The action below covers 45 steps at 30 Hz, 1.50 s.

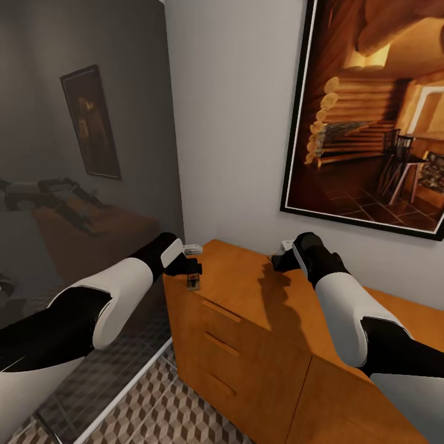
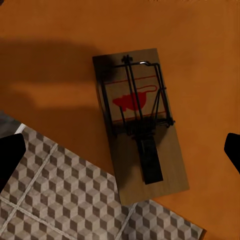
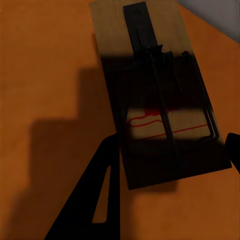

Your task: Take the four mousetraps from the cabinet in the bathroom and place them on the bathroom floor. Make sure all four end up on the same floor surface, and ensure that at least two of them are either under or directly next to the same bathroom sink.

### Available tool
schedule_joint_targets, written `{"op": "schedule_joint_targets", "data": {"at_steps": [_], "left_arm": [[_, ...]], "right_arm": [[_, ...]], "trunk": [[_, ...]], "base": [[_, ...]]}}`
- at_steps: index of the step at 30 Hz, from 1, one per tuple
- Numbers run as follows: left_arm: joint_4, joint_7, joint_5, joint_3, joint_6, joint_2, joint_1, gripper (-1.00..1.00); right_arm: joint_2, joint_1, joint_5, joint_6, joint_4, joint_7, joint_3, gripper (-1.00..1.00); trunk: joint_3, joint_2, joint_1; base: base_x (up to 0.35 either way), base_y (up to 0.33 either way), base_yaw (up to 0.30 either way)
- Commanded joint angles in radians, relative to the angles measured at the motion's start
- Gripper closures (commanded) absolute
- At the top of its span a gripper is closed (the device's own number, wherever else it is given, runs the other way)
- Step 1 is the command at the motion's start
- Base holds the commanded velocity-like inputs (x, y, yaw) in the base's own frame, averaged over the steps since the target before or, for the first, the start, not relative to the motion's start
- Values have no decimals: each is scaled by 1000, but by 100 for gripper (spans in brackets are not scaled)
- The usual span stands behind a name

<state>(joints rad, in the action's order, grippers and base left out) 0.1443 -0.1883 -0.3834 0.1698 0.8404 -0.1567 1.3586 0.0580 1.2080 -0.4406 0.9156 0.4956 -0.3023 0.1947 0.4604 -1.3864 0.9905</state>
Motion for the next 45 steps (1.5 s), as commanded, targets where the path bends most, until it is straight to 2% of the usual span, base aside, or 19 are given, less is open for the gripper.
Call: {"op": "schedule_joint_targets", "data": {"at_steps": [1,6,15,37,45], "left_arm": [[1,-6,-11,7,3,0,0,-100],[1,-6,-12,7,2,-2,0,-100],[2,-6,-12,8,-5,-3,0,-100],[4,-6,-11,8,-5,-7,0,-100],[4,-6,-11,8,-4,-7,0,-100]], "right_arm": [[1,1,-9,3,1,-6,8,100],[3,1,-9,3,1,-6,8,100],[1,1,-9,3,2,-7,8,100],[0,1,-9,3,1,-7,8,100],[0,1,-9,3,1,-6,8,100]], "trunk": [[1,-1,0],[1,-1,0],[29,-64,34],[29,-64,34],[51,-113,61]], "base": [[0,0,0],[0,0,0],[0,0,0],[0,0,0],[0,0,0]]}}
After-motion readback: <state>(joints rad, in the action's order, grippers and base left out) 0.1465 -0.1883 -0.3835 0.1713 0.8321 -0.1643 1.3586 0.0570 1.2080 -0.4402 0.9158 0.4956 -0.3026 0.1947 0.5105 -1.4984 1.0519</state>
